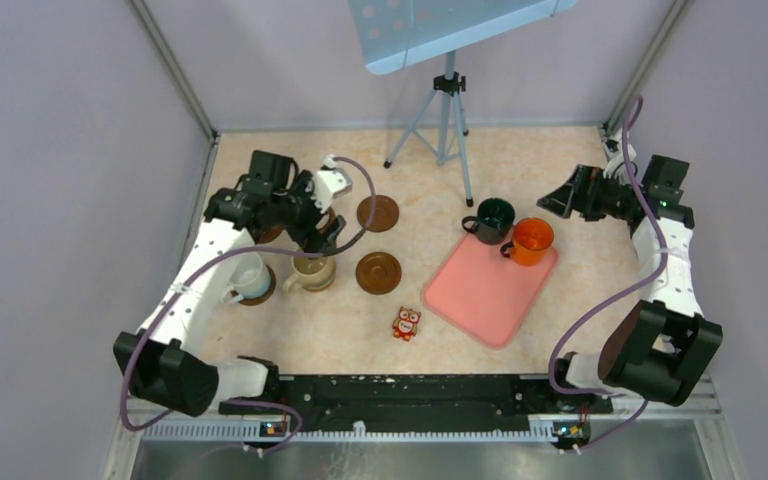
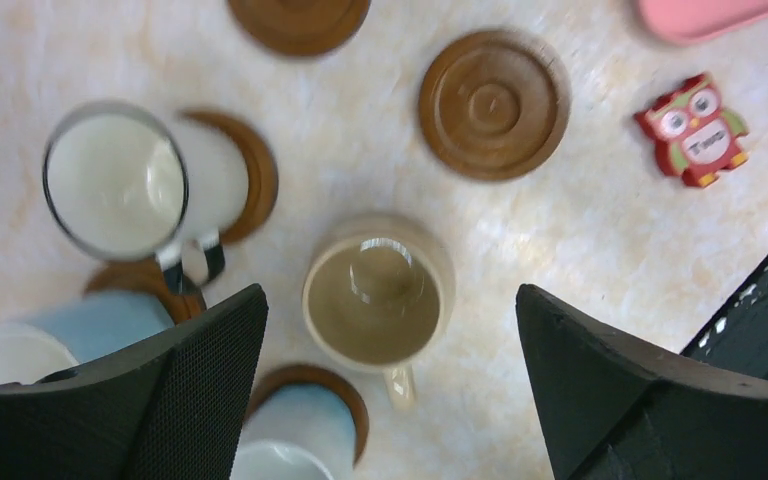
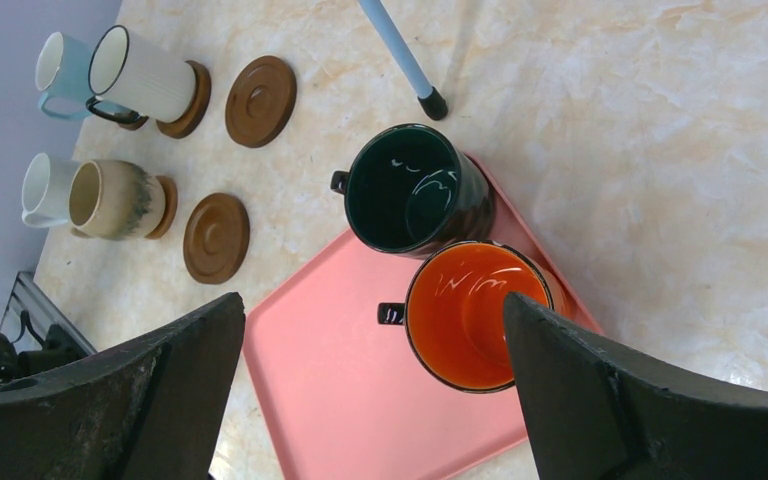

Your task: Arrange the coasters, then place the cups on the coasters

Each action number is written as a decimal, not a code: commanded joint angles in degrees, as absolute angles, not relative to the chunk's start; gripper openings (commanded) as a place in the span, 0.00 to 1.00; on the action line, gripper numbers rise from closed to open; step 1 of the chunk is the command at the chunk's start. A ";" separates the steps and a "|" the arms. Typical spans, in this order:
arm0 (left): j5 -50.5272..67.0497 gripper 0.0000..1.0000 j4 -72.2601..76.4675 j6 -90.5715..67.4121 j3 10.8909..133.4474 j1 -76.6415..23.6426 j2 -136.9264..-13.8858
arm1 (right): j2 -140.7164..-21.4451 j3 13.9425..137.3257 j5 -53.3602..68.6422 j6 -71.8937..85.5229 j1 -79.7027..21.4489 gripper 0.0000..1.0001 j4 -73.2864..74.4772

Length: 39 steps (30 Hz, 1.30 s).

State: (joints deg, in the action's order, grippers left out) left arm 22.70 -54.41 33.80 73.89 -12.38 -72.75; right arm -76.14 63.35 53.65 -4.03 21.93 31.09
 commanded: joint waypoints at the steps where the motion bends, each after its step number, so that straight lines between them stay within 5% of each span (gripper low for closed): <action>1: 20.60 0.99 -49.61 32.43 79.70 -22.90 -77.29 | -75.72 64.33 54.41 -4.84 22.50 0.98 30.26; 12: 44.56 0.99 -38.58 34.39 101.92 -27.69 -97.14 | -75.06 65.90 52.19 -5.76 22.50 0.98 31.36; 21: 29.27 0.99 -37.97 35.53 115.11 -37.82 -114.16 | -74.69 65.13 52.28 -5.71 22.50 0.98 30.79; 39: 22.12 0.93 -36.87 36.47 127.24 -43.98 -135.34 | -74.47 63.95 52.56 -6.24 22.50 0.98 30.49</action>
